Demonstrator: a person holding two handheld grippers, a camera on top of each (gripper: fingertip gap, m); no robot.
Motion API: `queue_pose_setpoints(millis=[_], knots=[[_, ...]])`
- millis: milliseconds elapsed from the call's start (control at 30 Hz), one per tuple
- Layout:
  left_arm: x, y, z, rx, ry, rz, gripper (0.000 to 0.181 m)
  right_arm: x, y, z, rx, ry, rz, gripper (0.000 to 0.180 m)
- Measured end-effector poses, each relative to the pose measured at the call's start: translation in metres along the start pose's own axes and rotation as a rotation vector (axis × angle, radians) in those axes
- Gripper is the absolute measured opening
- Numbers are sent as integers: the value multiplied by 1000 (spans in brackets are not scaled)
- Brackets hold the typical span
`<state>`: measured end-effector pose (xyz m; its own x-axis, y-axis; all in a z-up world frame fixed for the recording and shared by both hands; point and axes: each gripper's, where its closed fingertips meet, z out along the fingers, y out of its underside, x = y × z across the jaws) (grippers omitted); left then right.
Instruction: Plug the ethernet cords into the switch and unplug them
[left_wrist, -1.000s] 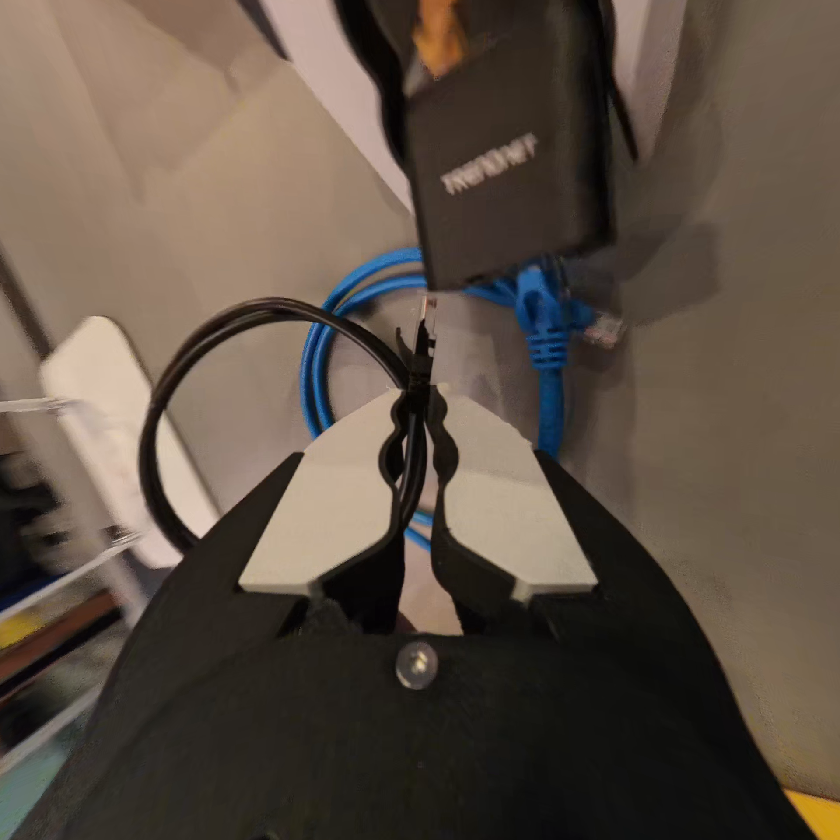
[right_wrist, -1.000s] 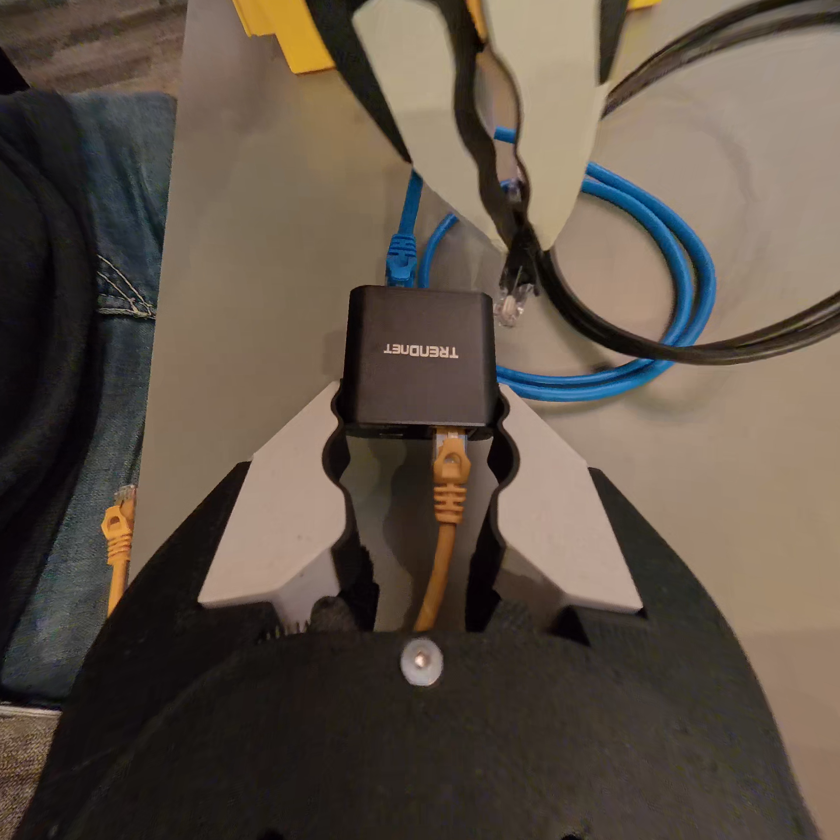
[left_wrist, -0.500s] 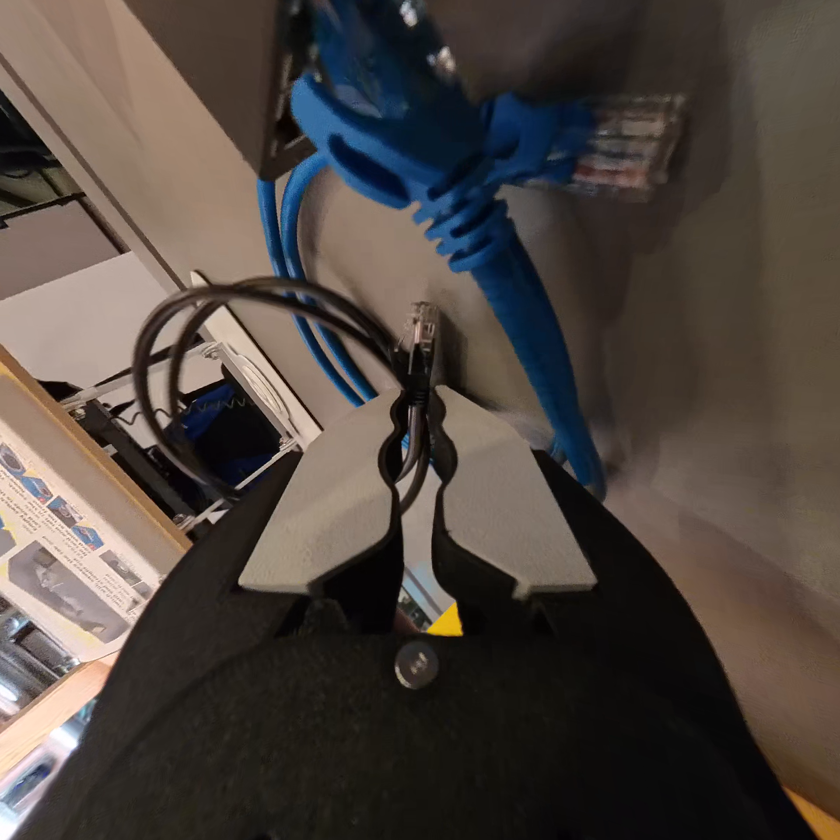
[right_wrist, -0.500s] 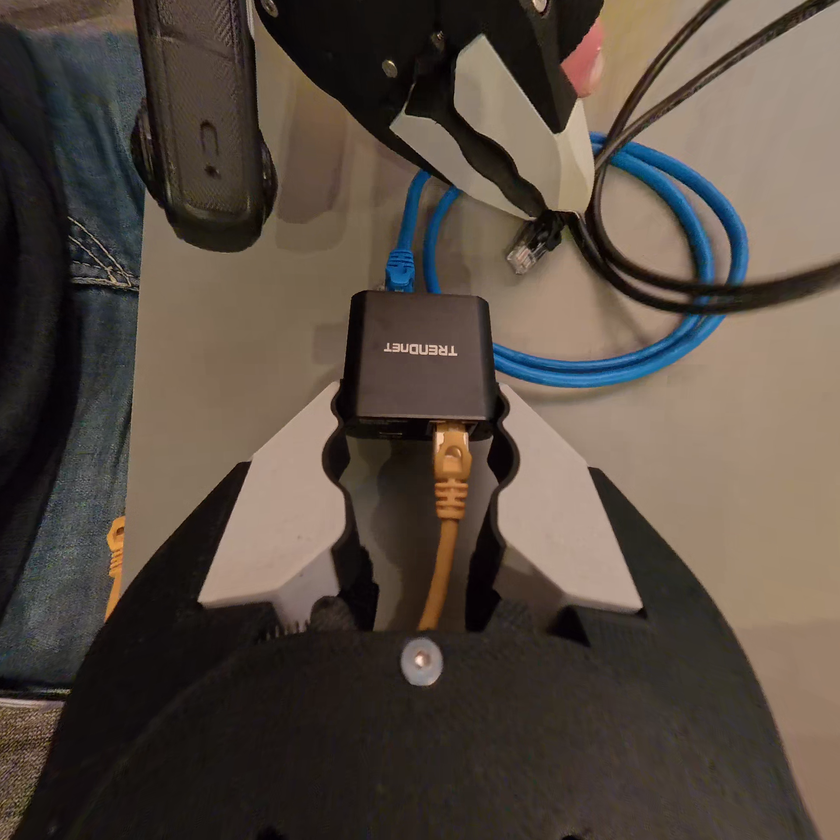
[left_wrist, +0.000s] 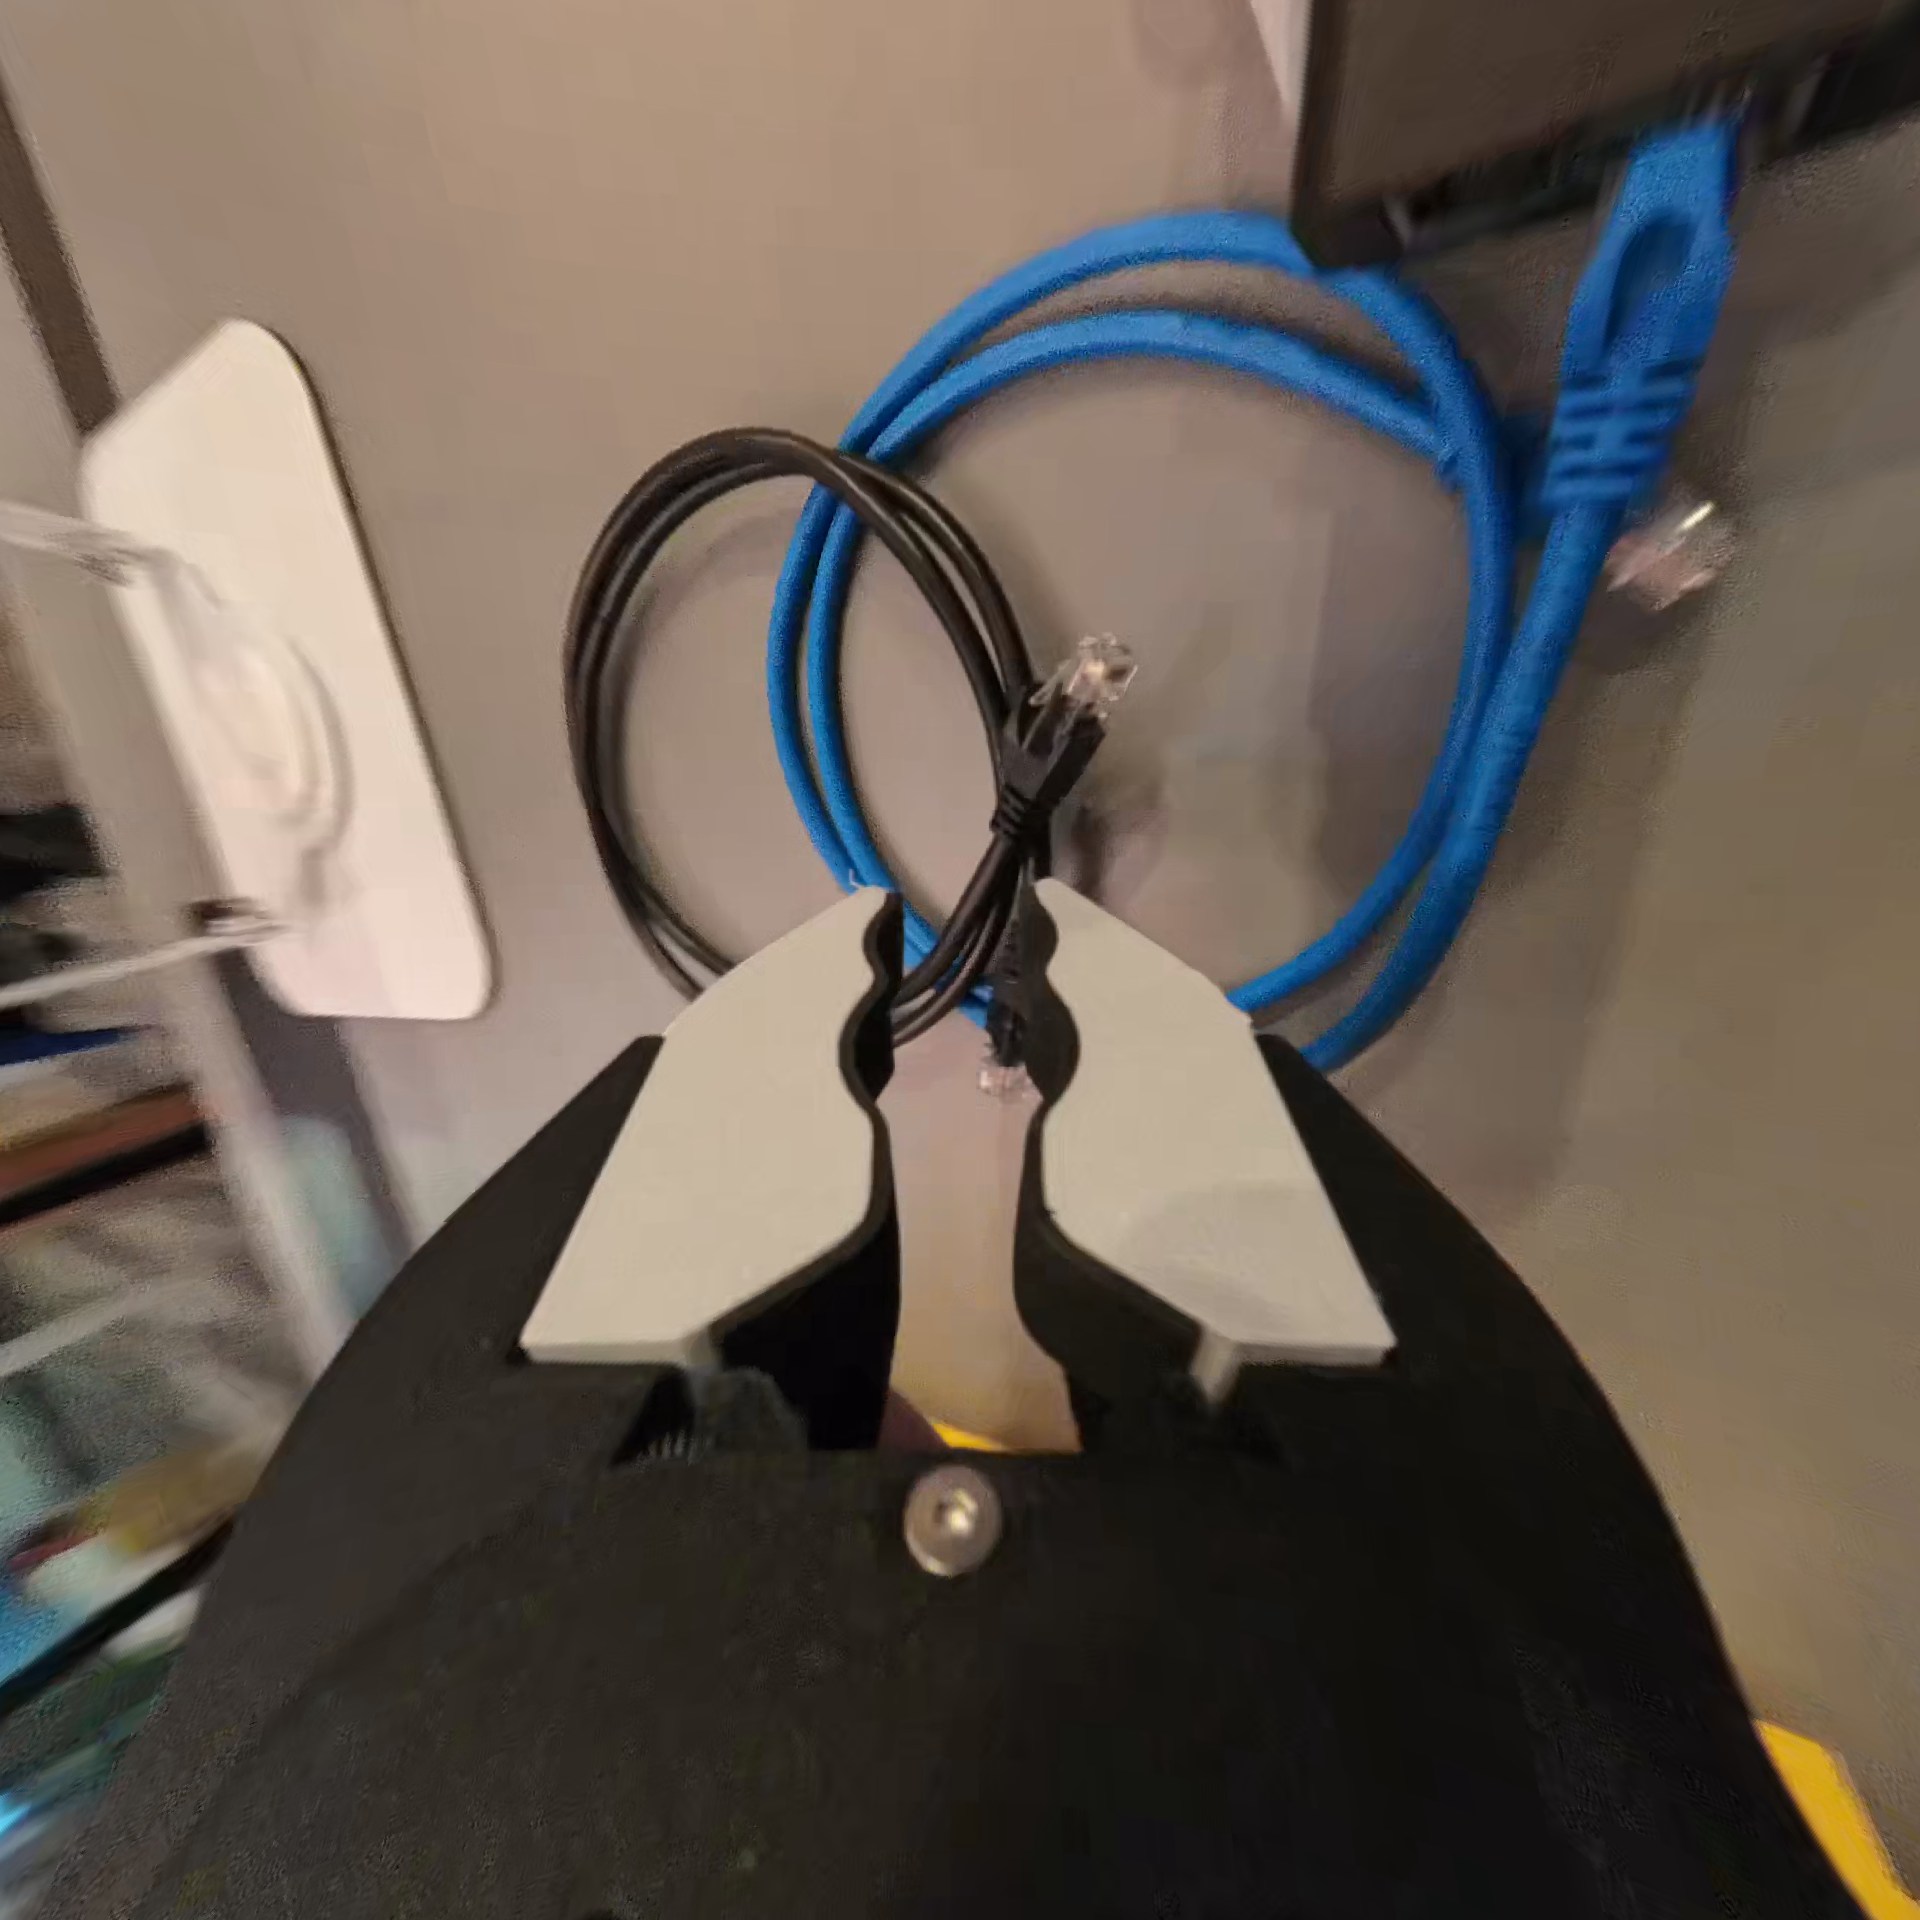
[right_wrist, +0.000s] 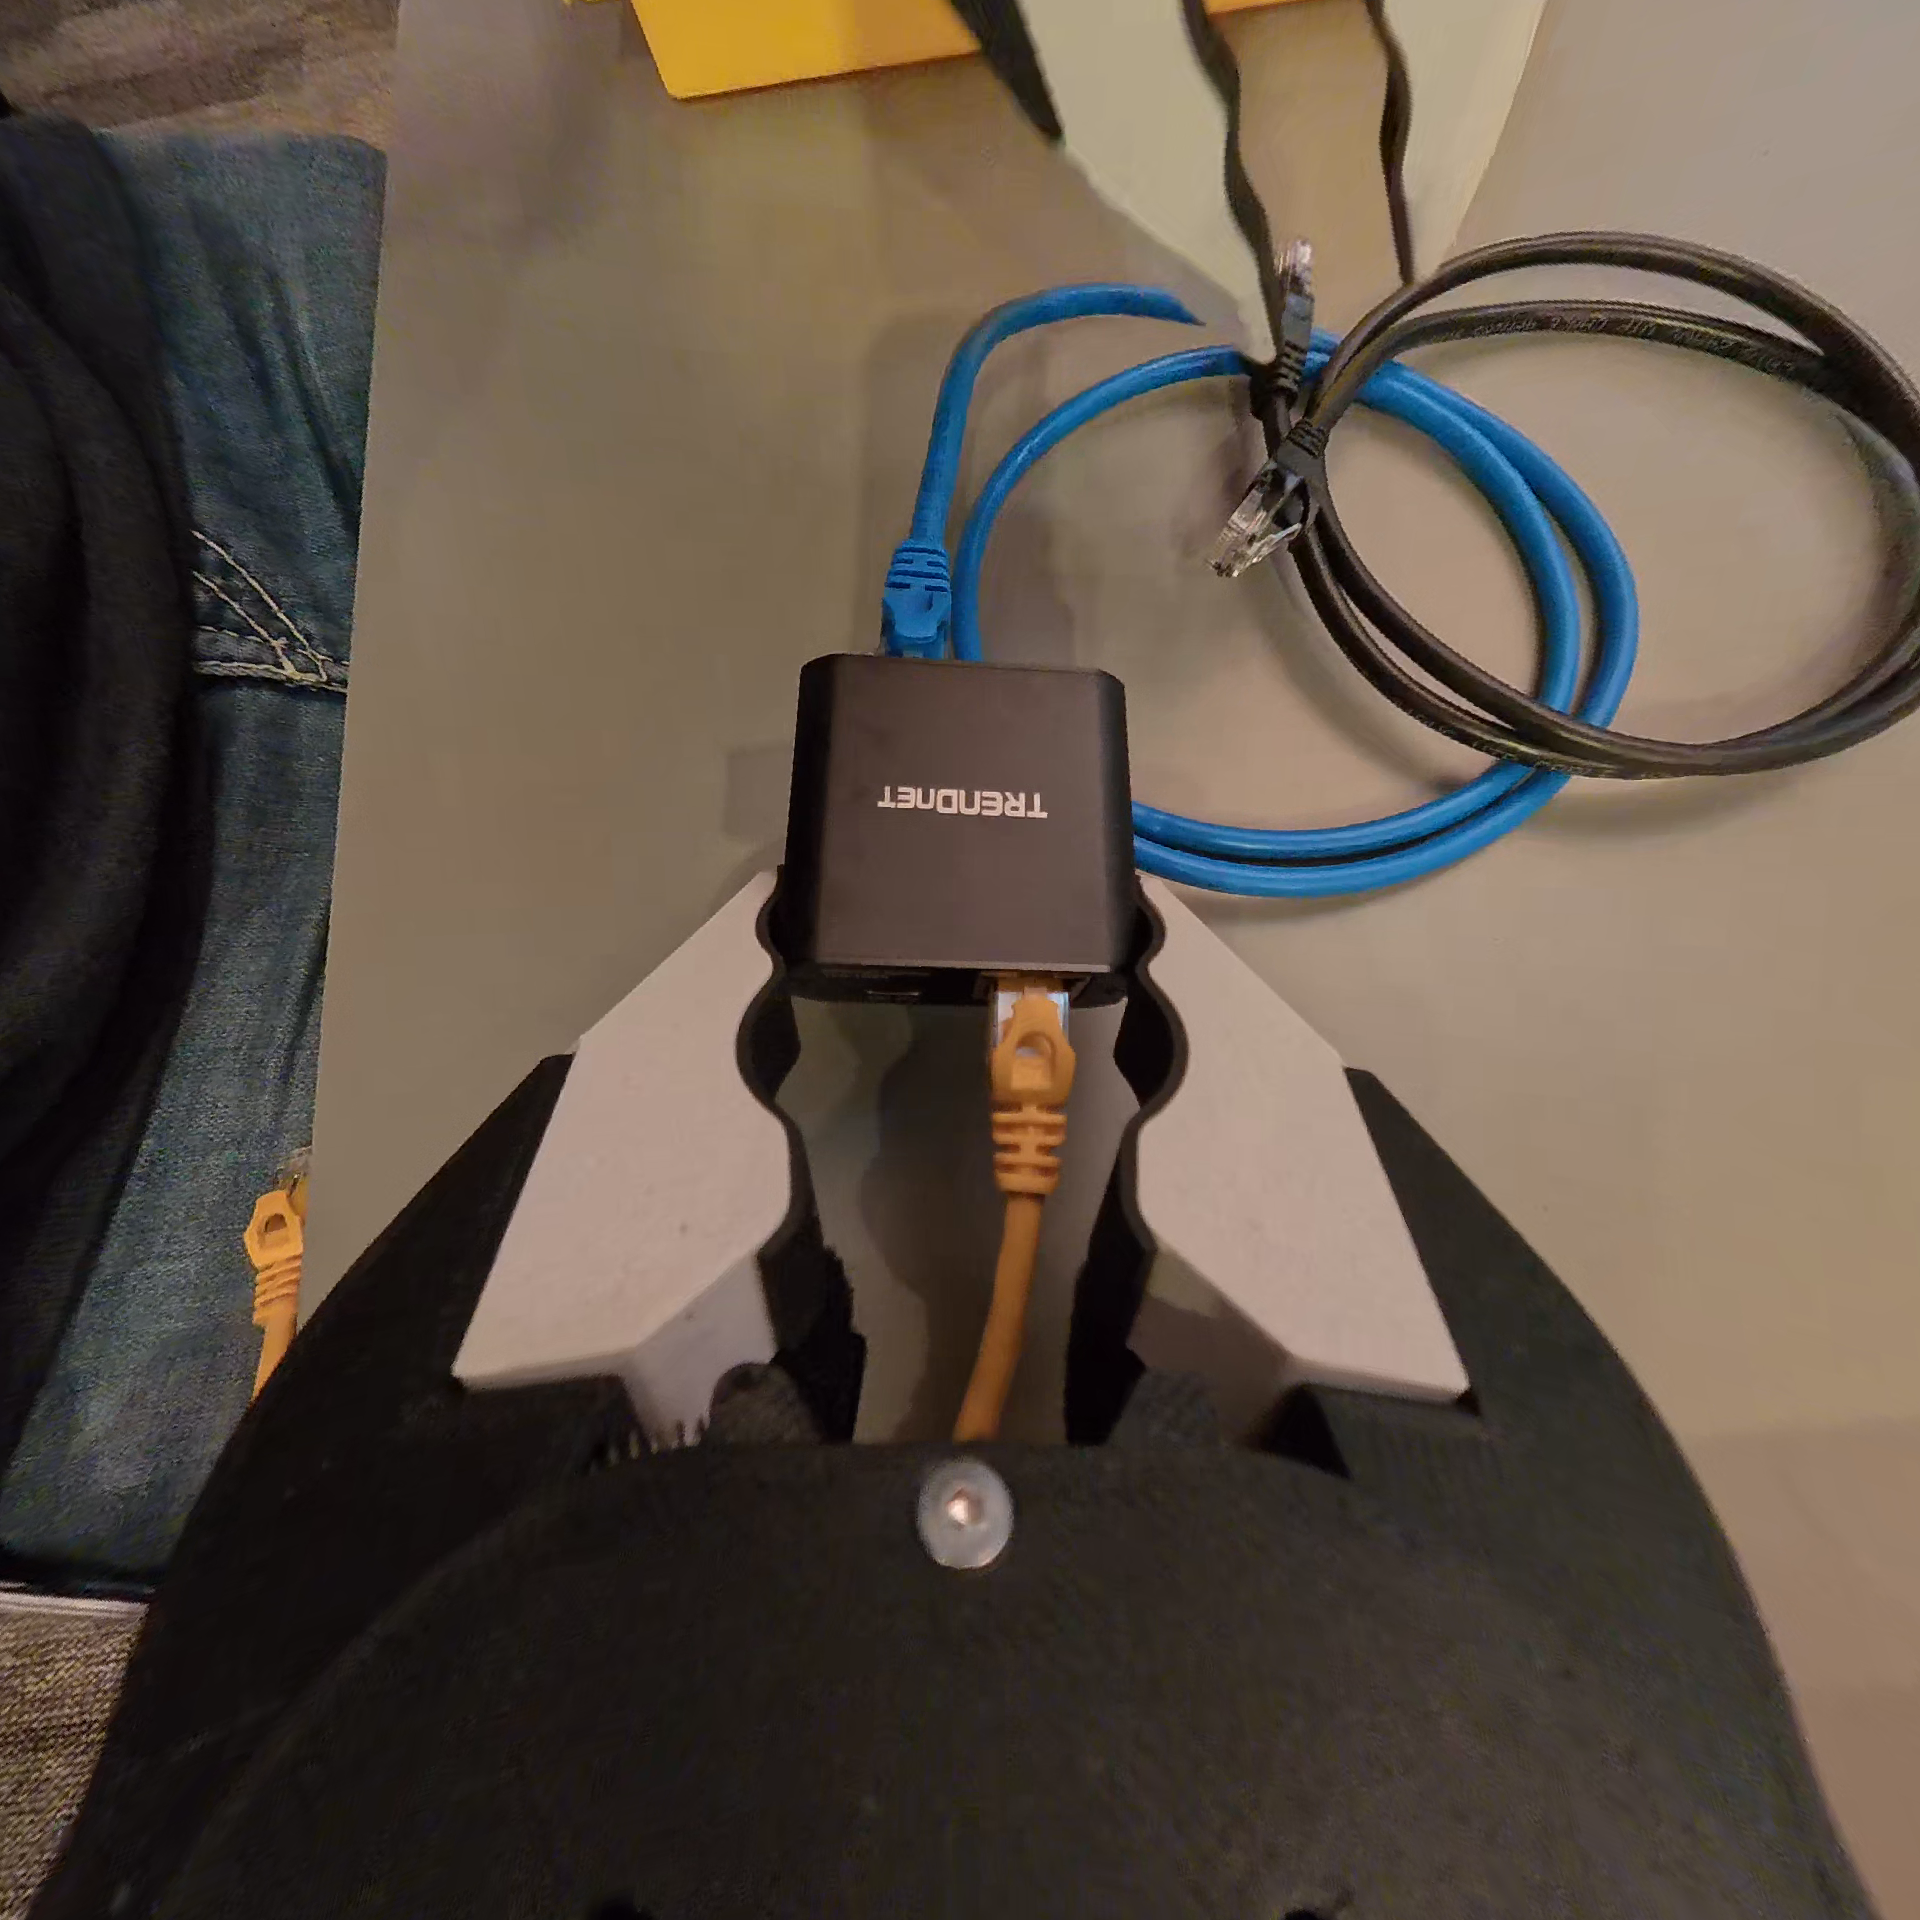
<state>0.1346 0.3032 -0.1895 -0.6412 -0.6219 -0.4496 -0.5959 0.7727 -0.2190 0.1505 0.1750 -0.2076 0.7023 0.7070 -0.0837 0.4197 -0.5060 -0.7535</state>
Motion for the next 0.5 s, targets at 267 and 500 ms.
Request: queue_pose_setpoints(millis=[267, 500], knots=[[-8, -18, 3, 154, 594, -352, 14, -3, -3, 3, 13, -14, 6, 60], [23, -5, 22, -49, 892, -209, 12, -2, -1, 0, 29, -19, 15, 60]])
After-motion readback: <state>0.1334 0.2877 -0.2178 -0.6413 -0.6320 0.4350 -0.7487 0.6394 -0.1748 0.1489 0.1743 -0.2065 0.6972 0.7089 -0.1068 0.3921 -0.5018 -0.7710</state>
